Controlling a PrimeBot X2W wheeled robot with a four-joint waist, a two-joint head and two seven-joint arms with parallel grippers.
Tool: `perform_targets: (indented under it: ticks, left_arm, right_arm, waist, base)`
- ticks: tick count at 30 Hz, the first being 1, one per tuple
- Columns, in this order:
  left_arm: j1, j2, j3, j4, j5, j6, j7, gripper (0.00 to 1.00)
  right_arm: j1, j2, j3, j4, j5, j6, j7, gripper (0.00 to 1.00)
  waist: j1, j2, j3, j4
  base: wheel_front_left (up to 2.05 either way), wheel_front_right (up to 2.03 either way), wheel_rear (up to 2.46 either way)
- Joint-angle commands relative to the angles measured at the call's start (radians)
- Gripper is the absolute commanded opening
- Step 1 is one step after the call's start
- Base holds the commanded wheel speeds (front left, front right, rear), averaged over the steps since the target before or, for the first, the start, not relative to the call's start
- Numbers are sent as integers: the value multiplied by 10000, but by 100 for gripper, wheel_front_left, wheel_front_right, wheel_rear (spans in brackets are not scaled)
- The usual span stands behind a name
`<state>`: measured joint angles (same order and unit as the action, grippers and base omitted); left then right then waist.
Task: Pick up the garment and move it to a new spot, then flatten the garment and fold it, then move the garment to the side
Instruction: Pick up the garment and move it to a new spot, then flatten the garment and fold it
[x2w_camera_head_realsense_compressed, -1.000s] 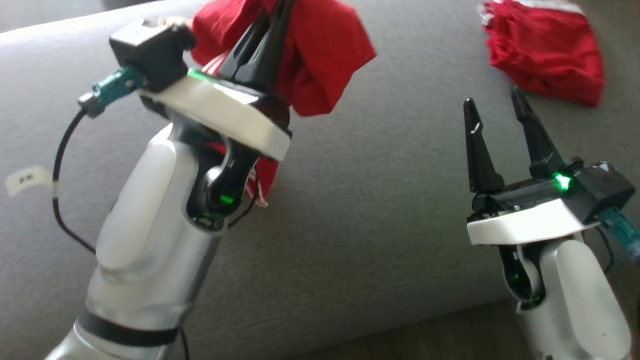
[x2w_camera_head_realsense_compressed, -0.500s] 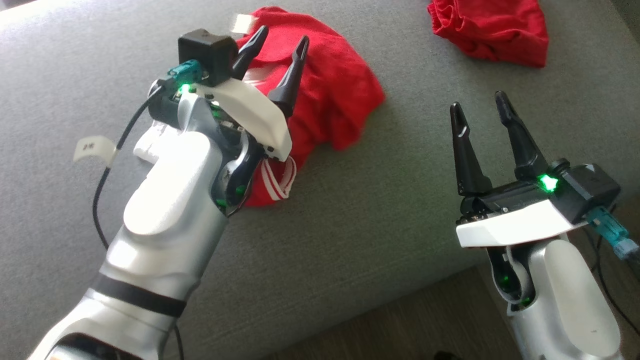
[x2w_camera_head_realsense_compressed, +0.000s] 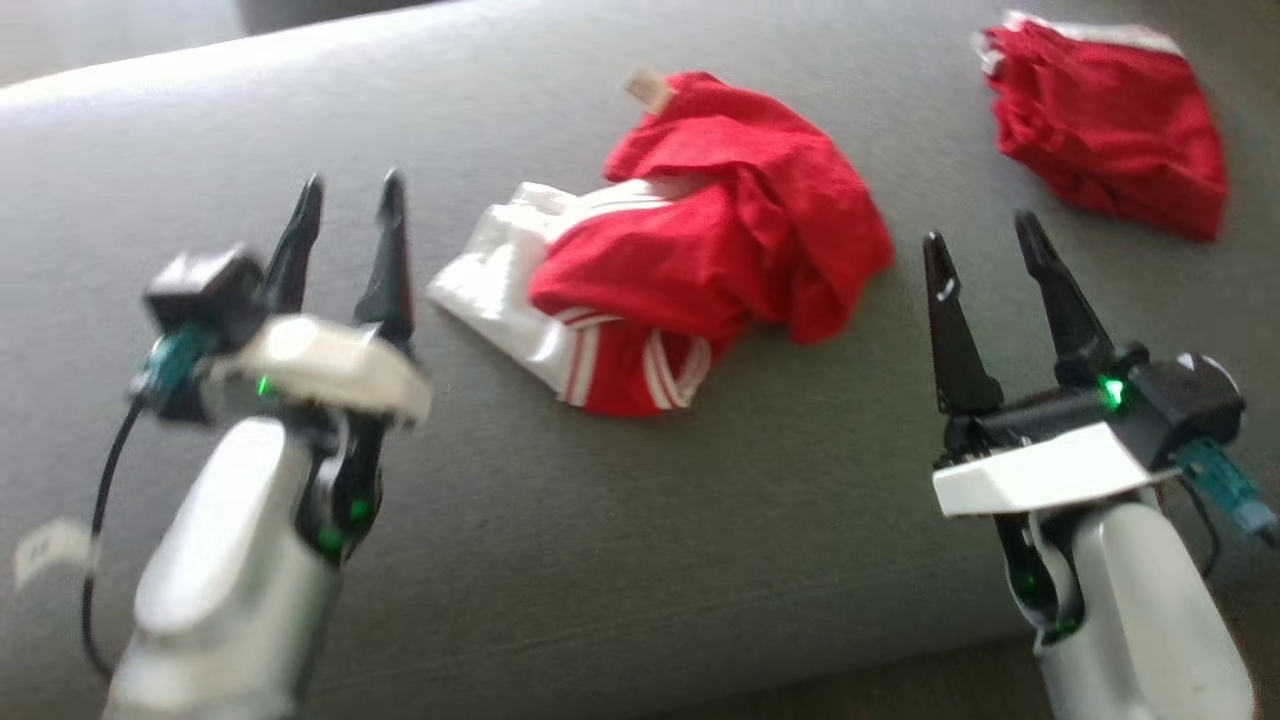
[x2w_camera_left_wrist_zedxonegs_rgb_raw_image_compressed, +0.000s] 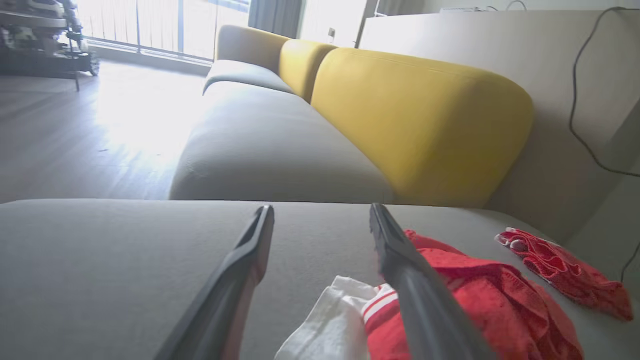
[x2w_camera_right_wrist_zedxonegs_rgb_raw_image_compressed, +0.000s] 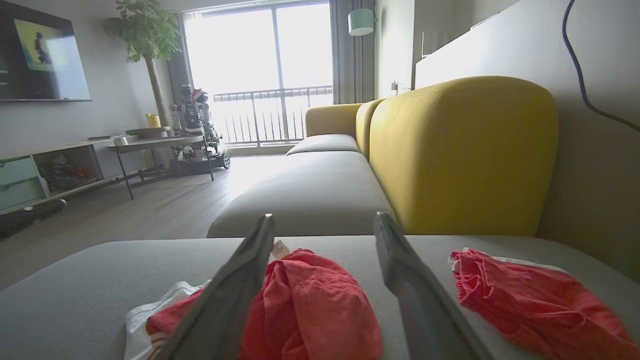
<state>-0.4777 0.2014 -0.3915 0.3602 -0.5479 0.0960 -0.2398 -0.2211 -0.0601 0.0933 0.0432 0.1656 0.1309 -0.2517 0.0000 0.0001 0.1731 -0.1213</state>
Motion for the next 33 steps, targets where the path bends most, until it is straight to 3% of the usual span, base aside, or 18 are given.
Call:
perform_targets:
  ticks: [1, 7, 15, 24, 33]
  left_arm:
    - [-136, 260, 401, -465, -29, 45, -89, 100]
    - [2108, 294, 838, -1961, -9, 341, -205, 100]
    - [4059, -845, 1319, -3043, 748, -52, -217, 100]
    - [4133, -1366, 1819, -2868, 1452, -612, -219, 100]
    - [3756, -1483, 1733, -2360, 1525, -1080, -219, 100]
  right_arm:
    - [-6, 99, 132, -284, -56, -2, 3, 100]
    - [508, 99, -177, -284, -238, -2, 160, 100]
    - [988, 99, -280, -202, -74, -2, 144, 100]
    - [950, 99, -207, -196, -95, -2, 193, 100]
    - [789, 99, -108, -327, -93, -2, 222, 100]
  waist:
    - [0, -1, -536, 712]
    - [0, -1, -967, 1667]
    - [0, -1, -1161, 2183]
    - [0, -1, -1191, 2012]
    - [0, -1, -642, 1197]
  base:
    - [0, 0, 0]
    - [0, 0, 0]
    - [0, 0, 0]
    - [0, 0, 0]
    - [0, 0, 0]
